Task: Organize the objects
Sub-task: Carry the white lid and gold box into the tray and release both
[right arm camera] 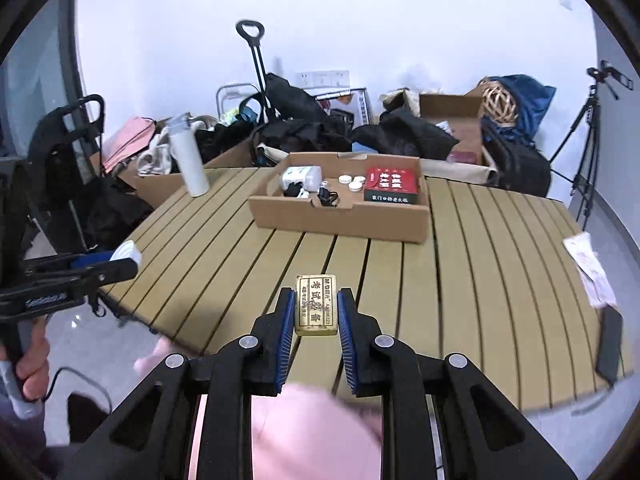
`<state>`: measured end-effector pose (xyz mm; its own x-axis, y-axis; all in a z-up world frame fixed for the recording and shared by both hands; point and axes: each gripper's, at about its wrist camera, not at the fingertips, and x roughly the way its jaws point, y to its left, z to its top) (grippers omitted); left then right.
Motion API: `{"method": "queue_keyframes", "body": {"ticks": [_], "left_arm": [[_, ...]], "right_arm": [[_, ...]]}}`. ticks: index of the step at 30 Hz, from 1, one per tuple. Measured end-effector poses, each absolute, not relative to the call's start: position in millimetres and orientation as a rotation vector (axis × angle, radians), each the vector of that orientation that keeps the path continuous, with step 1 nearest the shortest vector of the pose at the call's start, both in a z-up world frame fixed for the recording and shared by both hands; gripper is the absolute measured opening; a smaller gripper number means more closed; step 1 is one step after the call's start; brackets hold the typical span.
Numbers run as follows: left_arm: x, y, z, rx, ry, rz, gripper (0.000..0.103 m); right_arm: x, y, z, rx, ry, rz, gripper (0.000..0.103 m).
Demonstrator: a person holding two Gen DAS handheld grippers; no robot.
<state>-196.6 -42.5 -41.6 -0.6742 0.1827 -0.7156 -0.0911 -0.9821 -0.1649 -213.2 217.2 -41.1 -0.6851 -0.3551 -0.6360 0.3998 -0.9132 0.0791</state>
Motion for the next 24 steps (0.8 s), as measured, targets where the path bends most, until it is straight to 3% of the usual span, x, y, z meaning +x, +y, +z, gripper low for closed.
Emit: {"method": "queue_keyframes", "body": {"ticks": [12,24], "left_arm": [[-161.4,-36.0,-28.5,-1.113,-0.185,2.726,0.037],[-254.7,-47.1,-55.5,-1.232,-0.25,2.669,0.037]], "right_arm": [[-159.0,209.8,-39.7,0.888,0.08,-2.554,0.023],[-236.5,200.6,-78.2,1.067,0.027,-2.475,0.023]]}}
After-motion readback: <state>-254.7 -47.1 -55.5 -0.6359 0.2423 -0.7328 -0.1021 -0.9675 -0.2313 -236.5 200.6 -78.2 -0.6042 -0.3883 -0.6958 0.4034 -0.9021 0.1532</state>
